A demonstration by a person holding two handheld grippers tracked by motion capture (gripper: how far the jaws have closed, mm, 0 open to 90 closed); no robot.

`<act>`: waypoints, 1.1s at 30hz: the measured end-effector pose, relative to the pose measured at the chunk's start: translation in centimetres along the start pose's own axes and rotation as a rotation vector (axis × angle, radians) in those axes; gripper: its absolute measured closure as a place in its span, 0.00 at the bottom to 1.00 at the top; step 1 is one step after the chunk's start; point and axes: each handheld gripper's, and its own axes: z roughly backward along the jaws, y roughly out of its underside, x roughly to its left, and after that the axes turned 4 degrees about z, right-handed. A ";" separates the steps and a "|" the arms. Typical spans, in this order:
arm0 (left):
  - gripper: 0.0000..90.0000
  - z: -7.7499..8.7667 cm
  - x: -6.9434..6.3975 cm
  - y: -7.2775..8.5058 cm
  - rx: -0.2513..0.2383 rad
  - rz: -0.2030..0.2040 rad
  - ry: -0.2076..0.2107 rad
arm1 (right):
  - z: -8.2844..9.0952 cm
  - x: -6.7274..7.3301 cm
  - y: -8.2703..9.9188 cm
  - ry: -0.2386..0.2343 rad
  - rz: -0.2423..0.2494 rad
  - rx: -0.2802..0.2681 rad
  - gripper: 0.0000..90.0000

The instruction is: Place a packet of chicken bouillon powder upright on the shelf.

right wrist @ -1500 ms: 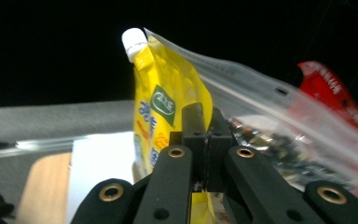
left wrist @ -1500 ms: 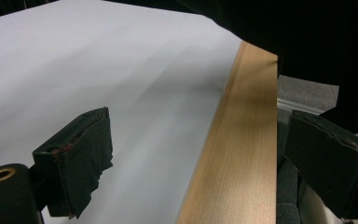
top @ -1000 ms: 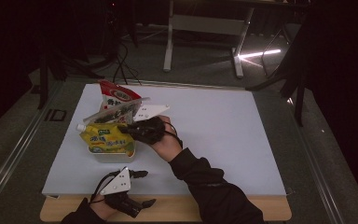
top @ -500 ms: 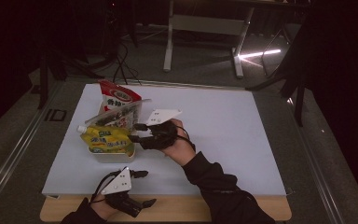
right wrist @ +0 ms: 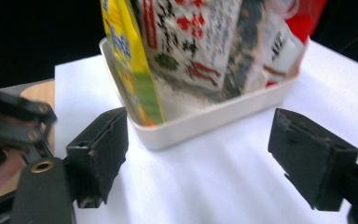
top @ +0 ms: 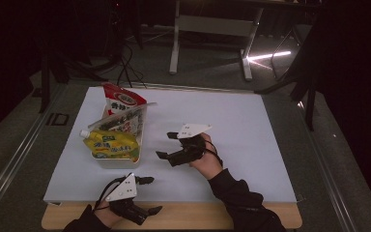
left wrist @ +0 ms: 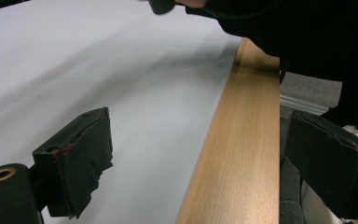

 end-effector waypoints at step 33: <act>0.10 0.0 0.0 0.2 0.009 -0.001 0.008 | 1.8 -1.4 9.1 0.058 -0.075 0.066 0.16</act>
